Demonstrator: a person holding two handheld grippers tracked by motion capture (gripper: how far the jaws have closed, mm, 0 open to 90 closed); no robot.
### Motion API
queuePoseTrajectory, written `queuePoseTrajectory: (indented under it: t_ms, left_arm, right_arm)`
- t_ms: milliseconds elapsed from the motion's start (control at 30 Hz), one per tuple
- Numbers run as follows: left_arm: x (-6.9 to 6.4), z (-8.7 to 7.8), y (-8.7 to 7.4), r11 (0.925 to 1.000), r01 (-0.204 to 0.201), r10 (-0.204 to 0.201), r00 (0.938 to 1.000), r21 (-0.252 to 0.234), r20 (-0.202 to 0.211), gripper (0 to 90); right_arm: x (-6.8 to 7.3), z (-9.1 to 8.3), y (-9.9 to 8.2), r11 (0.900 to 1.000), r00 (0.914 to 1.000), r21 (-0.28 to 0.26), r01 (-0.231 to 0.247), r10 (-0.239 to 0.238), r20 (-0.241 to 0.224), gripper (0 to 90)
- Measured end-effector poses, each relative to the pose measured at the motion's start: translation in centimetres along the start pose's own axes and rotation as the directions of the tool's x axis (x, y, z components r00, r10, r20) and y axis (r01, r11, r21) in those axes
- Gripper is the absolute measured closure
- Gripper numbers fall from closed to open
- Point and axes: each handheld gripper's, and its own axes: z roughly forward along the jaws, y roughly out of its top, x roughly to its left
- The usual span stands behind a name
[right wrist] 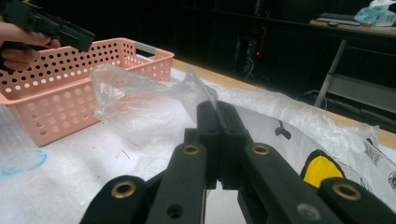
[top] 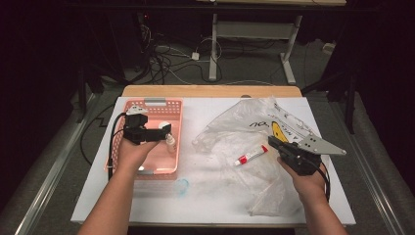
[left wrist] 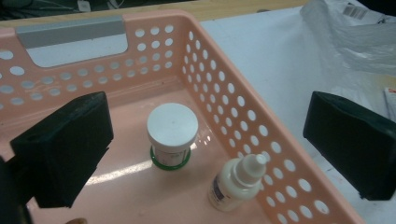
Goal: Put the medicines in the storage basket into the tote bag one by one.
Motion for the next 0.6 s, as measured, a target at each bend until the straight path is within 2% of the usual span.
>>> queuePoseTrajectory:
  t_ms: [233, 367, 467, 600]
  left_arm:
    - [1.1, 1.8, 0.8, 0.9978, 0.007, -0.006, 0.9998, 0.067, -0.018, 5.1]
    - [1.6, 2.6, 1.1, 0.9955, 0.029, -0.029, 0.9996, 0.091, -0.004, 9.3]
    - [1.9, 3.2, 1.2, 0.9914, 0.030, -0.031, 0.9995, 0.127, 0.002, 14.1]
    - [2.5, 4.1, 1.2, 0.9825, 0.065, -0.066, 0.9978, 0.175, 0.004, 17.2]
  right_arm:
    - [0.0, 0.0, -0.1, 1.0000, 1.0000, 0.004, -0.006, 0.006, -0.002, 90.0]
    - [0.0, 0.0, -0.1, 1.0000, 1.0000, 0.000, -0.004, 0.004, -0.002, 90.0]
    - [-0.1, 0.0, -0.1, 1.0000, 1.0000, -0.001, -0.008, 0.008, 0.001, 90.0]
    - [-0.1, 0.0, -0.1, 0.9999, 0.9999, -0.001, -0.014, 0.014, -0.001, 90.0]
